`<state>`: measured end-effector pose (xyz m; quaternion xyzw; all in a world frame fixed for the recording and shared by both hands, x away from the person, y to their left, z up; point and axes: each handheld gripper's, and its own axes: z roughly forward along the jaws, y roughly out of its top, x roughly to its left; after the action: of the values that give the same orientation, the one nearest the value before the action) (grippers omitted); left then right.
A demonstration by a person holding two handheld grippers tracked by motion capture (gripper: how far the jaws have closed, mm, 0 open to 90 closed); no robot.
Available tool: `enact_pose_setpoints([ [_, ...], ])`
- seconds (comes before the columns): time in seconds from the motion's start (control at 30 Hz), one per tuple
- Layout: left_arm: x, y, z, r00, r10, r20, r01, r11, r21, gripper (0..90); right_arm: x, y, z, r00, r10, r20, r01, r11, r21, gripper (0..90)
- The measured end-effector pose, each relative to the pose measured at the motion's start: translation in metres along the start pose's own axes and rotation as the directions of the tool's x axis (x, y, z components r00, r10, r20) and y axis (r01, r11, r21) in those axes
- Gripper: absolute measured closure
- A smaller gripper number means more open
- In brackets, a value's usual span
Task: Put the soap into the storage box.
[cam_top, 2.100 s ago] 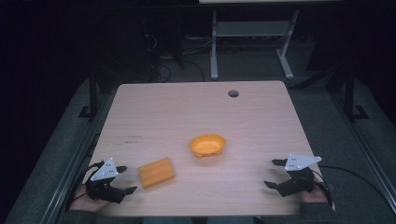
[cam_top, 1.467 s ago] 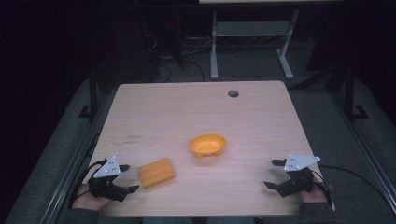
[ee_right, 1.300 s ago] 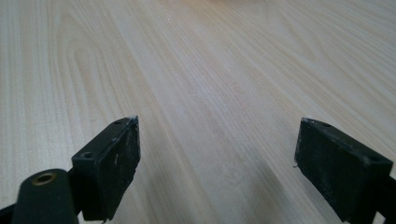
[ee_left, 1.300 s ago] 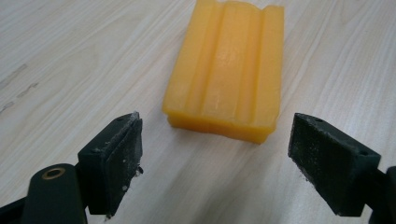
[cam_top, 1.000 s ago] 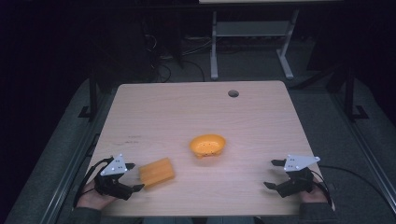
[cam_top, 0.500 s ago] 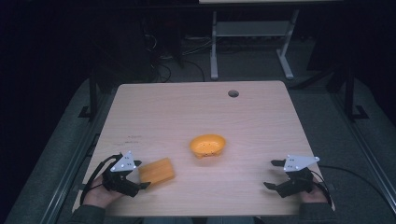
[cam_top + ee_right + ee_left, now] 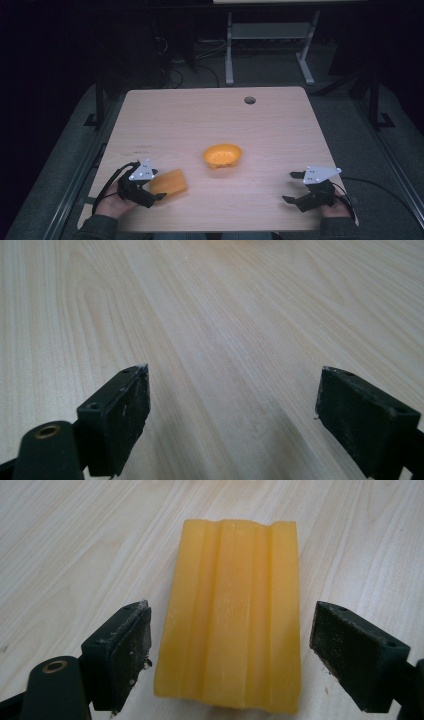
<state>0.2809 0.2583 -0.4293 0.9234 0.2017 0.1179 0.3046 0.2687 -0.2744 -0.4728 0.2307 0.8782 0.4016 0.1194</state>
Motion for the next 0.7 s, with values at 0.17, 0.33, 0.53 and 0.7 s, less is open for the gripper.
enact_pose_setpoints([
  [0.17, 0.002, 0.004, 0.006, 0.9997, 0.016, 0.019, -0.016, 0.9994, 0.029, 17.3, 0.000, -0.001, 0.000, 1.0000, 0.007, -0.001, -0.007, 1.000, 0.003, 13.5],
  [0.33, 0.003, 0.009, 0.010, 0.9993, 0.020, 0.030, -0.021, 0.9992, 0.034, 17.2, 0.000, -0.001, 0.000, 1.0000, 0.003, -0.002, -0.003, 1.000, 0.007, 13.5],
  [0.53, 0.004, 0.013, 0.018, 0.9986, 0.033, 0.043, -0.035, 0.9977, 0.058, 17.2, 0.000, -0.001, 0.001, 1.0000, 0.008, -0.003, -0.008, 1.000, 0.009, 13.5],
  [0.7, 0.005, 0.014, 0.023, 0.9982, 0.030, 0.051, -0.034, 0.9971, 0.068, 16.6, 0.000, -0.001, 0.001, 0.9999, 0.007, -0.007, -0.007, 1.000, 0.012, 13.5],
])
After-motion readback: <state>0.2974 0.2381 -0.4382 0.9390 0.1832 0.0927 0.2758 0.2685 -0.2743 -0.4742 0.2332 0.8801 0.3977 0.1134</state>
